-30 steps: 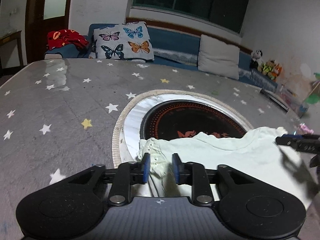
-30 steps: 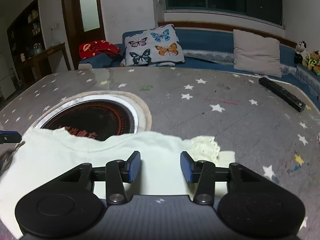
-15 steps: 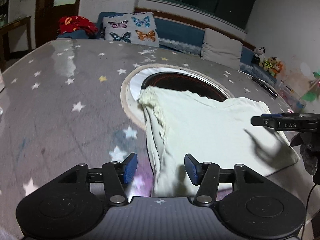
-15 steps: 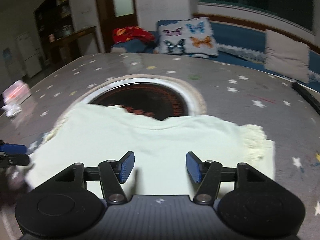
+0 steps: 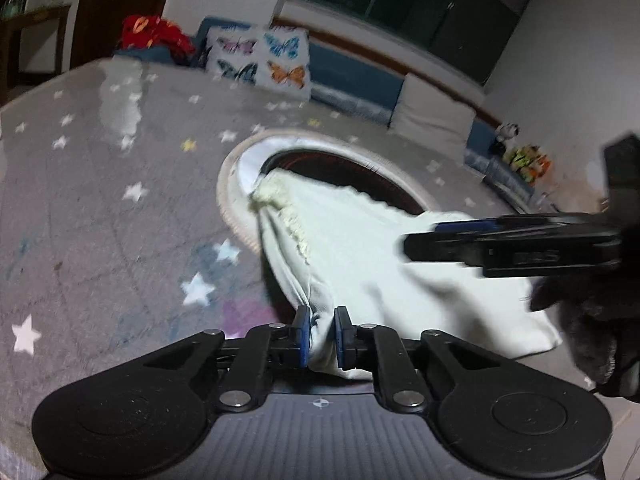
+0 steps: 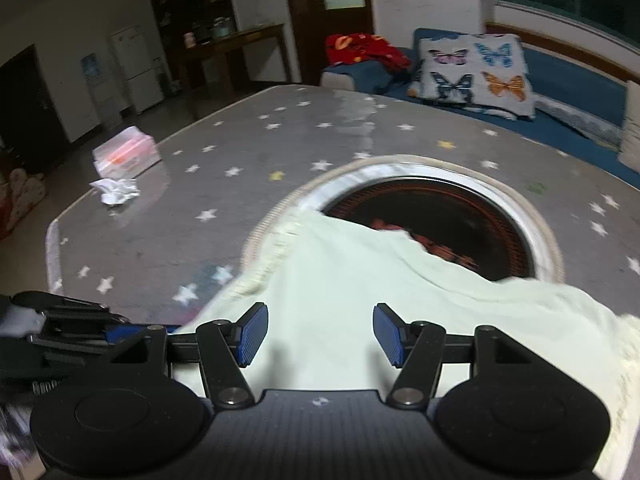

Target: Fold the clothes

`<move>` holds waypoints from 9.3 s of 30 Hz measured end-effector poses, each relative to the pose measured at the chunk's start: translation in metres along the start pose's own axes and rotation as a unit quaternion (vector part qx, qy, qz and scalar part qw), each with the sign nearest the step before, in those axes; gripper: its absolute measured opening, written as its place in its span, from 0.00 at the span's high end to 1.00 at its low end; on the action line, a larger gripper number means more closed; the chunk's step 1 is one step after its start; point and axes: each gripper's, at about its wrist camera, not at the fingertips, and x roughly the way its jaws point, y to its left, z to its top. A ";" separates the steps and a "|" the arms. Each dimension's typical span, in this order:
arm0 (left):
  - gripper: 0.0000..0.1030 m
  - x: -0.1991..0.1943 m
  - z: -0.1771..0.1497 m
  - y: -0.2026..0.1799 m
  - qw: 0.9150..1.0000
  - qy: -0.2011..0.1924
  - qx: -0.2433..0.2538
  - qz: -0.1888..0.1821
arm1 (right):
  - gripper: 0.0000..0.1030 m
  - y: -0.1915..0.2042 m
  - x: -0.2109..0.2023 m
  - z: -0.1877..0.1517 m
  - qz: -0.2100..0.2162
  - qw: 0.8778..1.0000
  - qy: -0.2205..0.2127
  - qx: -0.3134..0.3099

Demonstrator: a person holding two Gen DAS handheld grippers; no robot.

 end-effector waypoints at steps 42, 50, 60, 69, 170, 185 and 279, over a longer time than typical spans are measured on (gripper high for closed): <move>0.58 0.033 0.013 -0.121 0.981 -0.007 0.132 -0.142 | 0.90 -0.123 -0.073 -0.060 -0.032 0.978 -0.094 0.185; 0.58 0.050 0.011 -0.131 0.981 0.018 0.144 -0.127 | 0.90 -0.168 -0.079 -0.102 -0.019 0.959 -0.094 0.265; 0.57 0.071 0.008 -0.137 0.981 0.047 0.152 -0.110 | 0.90 -0.187 -0.094 -0.100 -0.028 0.950 -0.130 0.281; 0.57 0.089 0.007 -0.139 0.980 0.065 0.157 -0.099 | 0.90 -0.211 -0.096 -0.116 -0.049 0.938 -0.134 0.316; 0.62 0.203 0.079 -0.151 0.982 0.043 0.176 -0.047 | 0.86 -0.233 -0.061 -0.093 -0.127 0.970 -0.109 0.177; 0.61 0.165 0.039 -0.203 0.960 0.041 0.254 -0.113 | 0.82 -0.168 -0.099 -0.108 -0.108 0.986 -0.090 0.086; 0.59 0.100 -0.050 -0.181 0.936 0.052 0.335 -0.096 | 0.93 -0.165 -0.107 -0.145 -0.115 0.972 -0.119 0.165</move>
